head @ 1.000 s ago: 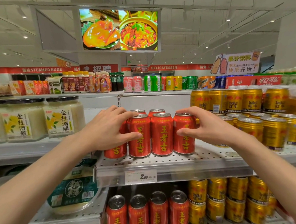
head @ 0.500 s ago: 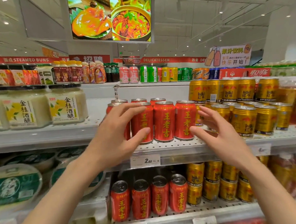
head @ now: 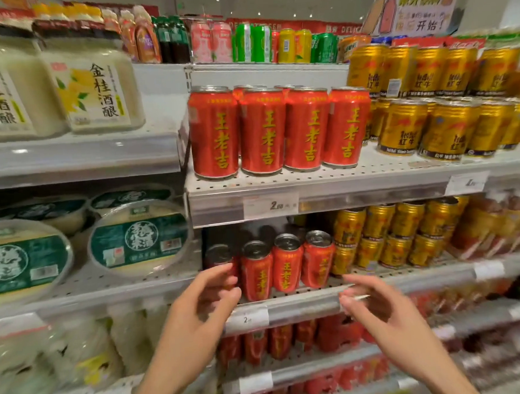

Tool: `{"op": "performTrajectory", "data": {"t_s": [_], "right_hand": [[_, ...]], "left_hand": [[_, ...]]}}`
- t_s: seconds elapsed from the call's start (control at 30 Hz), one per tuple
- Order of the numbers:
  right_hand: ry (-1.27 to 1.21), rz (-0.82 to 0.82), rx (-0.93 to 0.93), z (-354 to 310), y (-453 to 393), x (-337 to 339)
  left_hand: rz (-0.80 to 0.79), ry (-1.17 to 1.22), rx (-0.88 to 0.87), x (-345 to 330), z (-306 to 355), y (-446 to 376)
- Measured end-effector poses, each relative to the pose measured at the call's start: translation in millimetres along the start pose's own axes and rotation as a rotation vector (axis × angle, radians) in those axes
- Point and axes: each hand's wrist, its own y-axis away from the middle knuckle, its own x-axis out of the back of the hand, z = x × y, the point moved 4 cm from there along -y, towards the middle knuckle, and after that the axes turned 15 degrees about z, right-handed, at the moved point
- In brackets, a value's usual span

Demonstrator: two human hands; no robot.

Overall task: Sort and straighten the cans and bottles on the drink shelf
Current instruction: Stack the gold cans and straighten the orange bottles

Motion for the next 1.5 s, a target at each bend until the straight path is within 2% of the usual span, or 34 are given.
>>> {"op": "performTrajectory", "data": {"t_s": [0.23,0.53,0.77,0.9,1.07,1.23,1.37,1.5], "right_hand": [[0.042,-0.003,0.008,34,-25,42],[-0.013,-0.141,0.007,68,-90,115],[-0.06,-0.125,-0.025,80,-110,143],[-0.016,-0.079,0.019,68,-115,156],[0.027,-0.04,0.135,34,-129,175],[0.052,0.055,0.302,-6,-152,200],[0.077,0.162,0.484,-41,-178,218],[0.158,0.295,0.767,-80,-210,230]], "left_hand": [[0.044,-0.031,0.087,-70,0,26],[0.115,-0.047,0.121,-174,48,46],[0.109,-0.059,0.1,-205,66,44],[0.088,0.015,0.06,-215,76,31],[0.05,0.097,-0.022,-227,95,16],[0.041,0.084,-0.176,-232,135,0],[0.08,-0.025,-0.34,-234,172,-17],[0.139,-0.129,-0.484,-245,201,-35]]}}
